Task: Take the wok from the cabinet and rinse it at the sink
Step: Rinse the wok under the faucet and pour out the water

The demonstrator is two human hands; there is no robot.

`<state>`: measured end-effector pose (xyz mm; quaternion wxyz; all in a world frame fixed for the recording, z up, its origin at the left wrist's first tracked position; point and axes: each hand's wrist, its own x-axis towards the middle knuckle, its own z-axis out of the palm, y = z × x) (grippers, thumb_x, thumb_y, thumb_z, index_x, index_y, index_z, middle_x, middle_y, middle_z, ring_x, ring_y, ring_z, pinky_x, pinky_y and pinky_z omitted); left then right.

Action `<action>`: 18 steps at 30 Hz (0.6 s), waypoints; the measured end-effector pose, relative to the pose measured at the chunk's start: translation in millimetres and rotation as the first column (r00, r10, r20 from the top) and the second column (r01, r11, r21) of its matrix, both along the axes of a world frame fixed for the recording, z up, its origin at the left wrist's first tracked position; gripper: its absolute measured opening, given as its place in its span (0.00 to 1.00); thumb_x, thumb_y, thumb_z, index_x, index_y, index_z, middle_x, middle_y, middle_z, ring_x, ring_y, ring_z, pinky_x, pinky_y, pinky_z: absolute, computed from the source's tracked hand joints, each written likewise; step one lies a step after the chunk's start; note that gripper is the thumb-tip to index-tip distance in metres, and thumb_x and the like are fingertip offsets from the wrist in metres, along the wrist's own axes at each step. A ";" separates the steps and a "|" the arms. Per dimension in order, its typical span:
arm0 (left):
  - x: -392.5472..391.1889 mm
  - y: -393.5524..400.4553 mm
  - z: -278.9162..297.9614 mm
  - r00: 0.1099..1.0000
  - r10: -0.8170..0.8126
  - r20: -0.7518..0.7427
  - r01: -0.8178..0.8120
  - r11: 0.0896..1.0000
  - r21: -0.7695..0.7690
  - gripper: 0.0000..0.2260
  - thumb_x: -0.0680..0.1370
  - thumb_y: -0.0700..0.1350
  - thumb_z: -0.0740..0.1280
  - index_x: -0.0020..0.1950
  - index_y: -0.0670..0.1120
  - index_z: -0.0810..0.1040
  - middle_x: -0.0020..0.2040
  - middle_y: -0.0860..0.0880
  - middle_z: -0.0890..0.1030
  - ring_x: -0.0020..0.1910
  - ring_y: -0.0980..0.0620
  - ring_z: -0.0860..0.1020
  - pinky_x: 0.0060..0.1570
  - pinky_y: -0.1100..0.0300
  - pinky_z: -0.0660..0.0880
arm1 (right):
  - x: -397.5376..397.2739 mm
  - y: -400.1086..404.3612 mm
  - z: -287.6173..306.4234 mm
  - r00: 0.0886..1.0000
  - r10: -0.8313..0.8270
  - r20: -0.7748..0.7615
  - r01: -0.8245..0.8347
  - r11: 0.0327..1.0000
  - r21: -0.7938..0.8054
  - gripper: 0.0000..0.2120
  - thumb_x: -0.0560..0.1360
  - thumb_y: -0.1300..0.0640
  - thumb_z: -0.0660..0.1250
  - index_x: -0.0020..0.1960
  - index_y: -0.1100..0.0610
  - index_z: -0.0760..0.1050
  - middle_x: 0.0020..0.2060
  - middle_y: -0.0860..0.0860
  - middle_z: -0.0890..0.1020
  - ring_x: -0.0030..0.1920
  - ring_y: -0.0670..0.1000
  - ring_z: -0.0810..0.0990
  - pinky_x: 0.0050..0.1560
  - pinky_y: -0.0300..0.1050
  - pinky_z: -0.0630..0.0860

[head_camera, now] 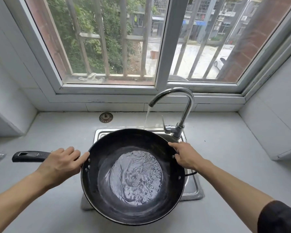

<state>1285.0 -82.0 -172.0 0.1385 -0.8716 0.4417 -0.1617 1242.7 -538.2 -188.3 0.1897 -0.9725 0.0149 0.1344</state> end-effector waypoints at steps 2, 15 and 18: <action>1.4 -2.8 -1.6 1.000 0.005 -0.011 -0.005 1.000 -0.007 0.16 0.73 0.43 0.59 0.56 0.41 0.80 0.34 0.46 0.75 0.30 0.43 0.73 0.24 0.55 0.69 | 1.3 -2.0 2.2 1.000 -0.007 -0.014 0.006 1.000 -0.024 0.29 0.74 0.64 0.61 0.74 0.52 0.68 0.52 0.58 0.81 0.56 0.57 0.78 0.59 0.42 0.71; 33.2 -31.5 1.1 0.991 0.080 -0.108 -0.085 0.996 -0.040 0.24 0.60 0.39 0.80 0.55 0.42 0.79 0.34 0.45 0.75 0.30 0.43 0.74 0.22 0.55 0.71 | 22.1 -18.8 30.0 0.993 -0.078 -0.084 0.072 0.994 -0.083 0.30 0.73 0.64 0.59 0.74 0.51 0.69 0.63 0.54 0.80 0.65 0.56 0.76 0.63 0.44 0.73; 41.3 -37.0 0.2 0.990 0.071 -0.119 -0.077 0.996 -0.042 0.26 0.61 0.40 0.80 0.56 0.42 0.78 0.35 0.45 0.76 0.30 0.43 0.74 0.22 0.54 0.72 | 23.0 -23.7 38.5 0.989 -0.102 -0.105 0.092 0.991 -0.096 0.30 0.73 0.64 0.58 0.74 0.49 0.68 0.61 0.55 0.81 0.62 0.55 0.78 0.59 0.43 0.74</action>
